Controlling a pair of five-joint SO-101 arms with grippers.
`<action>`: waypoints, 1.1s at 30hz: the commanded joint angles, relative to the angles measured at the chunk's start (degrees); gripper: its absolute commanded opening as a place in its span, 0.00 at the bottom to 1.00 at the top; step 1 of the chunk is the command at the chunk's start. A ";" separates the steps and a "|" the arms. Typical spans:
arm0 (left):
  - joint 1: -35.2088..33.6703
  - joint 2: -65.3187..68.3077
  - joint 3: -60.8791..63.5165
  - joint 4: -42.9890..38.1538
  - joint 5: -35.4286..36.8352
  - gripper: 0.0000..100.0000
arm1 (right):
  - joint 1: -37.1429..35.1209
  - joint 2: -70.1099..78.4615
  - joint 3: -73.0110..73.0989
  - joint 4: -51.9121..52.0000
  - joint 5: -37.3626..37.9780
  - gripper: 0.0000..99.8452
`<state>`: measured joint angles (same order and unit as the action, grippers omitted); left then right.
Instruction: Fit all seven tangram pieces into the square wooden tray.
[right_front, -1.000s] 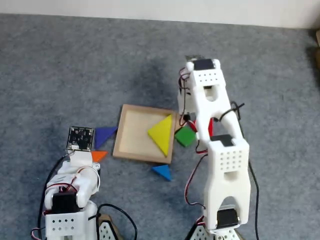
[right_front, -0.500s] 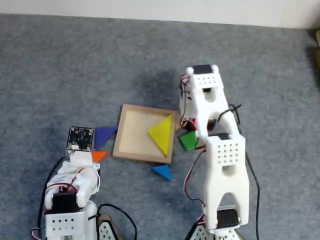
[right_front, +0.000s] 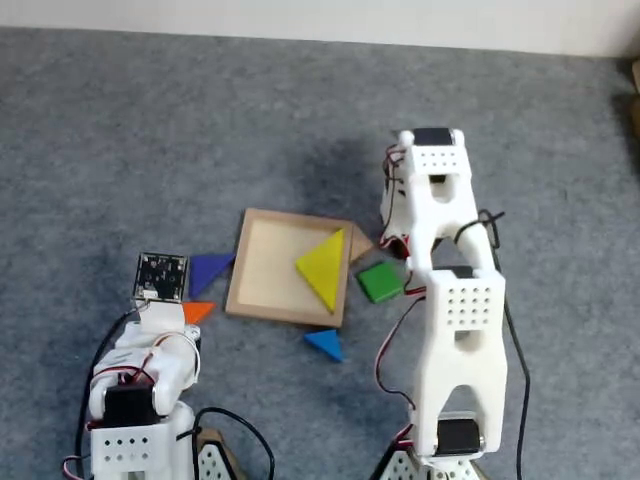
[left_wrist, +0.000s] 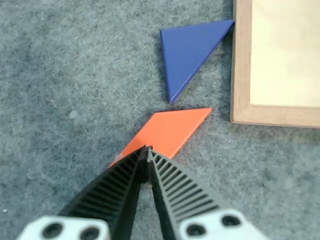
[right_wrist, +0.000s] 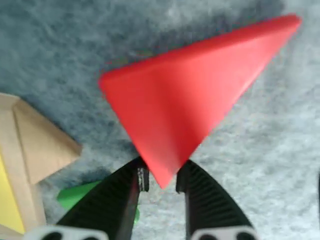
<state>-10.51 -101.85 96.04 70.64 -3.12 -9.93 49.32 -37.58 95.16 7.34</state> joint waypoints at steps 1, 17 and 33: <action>0.48 -2.51 1.10 0.09 -0.44 0.00 | 0.22 -4.35 -1.54 -1.54 1.14 0.05; 0.48 -2.51 1.10 0.09 -0.44 0.00 | -2.59 -12.00 -1.63 -9.01 -16.35 0.33; 0.48 -2.51 1.10 0.09 -0.44 0.00 | -2.33 -0.48 -1.89 -24.66 -26.29 0.35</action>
<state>-10.51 -101.85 96.04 70.64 -3.12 -12.04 48.35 -37.41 71.52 -18.33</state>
